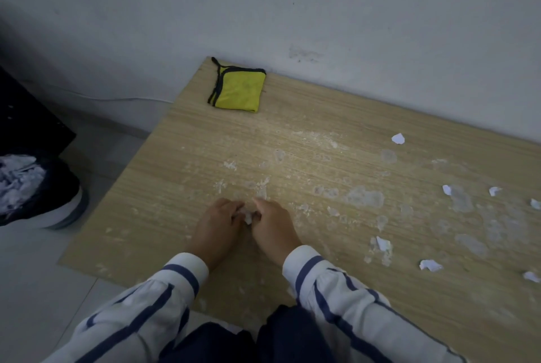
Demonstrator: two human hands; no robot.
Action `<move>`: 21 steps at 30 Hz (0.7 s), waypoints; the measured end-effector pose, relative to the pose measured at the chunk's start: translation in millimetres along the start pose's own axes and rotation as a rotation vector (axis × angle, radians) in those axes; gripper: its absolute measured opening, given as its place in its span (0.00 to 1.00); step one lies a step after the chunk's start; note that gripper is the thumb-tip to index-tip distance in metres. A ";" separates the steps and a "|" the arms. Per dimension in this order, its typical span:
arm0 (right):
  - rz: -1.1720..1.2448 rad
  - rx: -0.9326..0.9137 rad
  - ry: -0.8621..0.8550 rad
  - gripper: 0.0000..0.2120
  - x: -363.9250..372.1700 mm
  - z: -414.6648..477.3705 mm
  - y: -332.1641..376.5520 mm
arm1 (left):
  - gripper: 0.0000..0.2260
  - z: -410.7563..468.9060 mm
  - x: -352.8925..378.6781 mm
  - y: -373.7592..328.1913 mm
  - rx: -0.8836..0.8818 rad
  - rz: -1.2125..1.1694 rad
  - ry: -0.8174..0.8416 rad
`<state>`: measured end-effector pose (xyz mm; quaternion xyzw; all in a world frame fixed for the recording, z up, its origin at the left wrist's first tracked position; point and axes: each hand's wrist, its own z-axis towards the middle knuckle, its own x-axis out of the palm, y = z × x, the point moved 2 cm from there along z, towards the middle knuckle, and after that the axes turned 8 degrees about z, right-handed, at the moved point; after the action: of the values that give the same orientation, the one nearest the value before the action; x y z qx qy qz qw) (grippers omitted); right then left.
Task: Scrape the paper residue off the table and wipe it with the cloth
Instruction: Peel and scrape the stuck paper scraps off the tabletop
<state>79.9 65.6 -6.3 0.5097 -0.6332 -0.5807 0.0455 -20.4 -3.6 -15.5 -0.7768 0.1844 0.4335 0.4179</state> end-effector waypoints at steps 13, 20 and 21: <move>0.020 0.024 -0.093 0.21 -58.0 -50.8 -42.0 | 0.16 -35.6 29.6 -60.7 0.160 0.194 -0.207; -0.002 0.130 -0.270 0.18 -127.5 -102.0 -114.2 | 0.17 -47.5 100.5 -148.8 0.428 0.177 -0.046; 0.002 0.140 -0.299 0.18 -137.4 -109.3 -123.9 | 0.17 -49.2 109.3 -160.6 0.454 0.178 -0.020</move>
<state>289.8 110.4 5.4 0.4191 -0.6724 -0.6043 -0.0843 170.1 58.4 -13.9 -0.6393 0.3407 0.4239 0.5436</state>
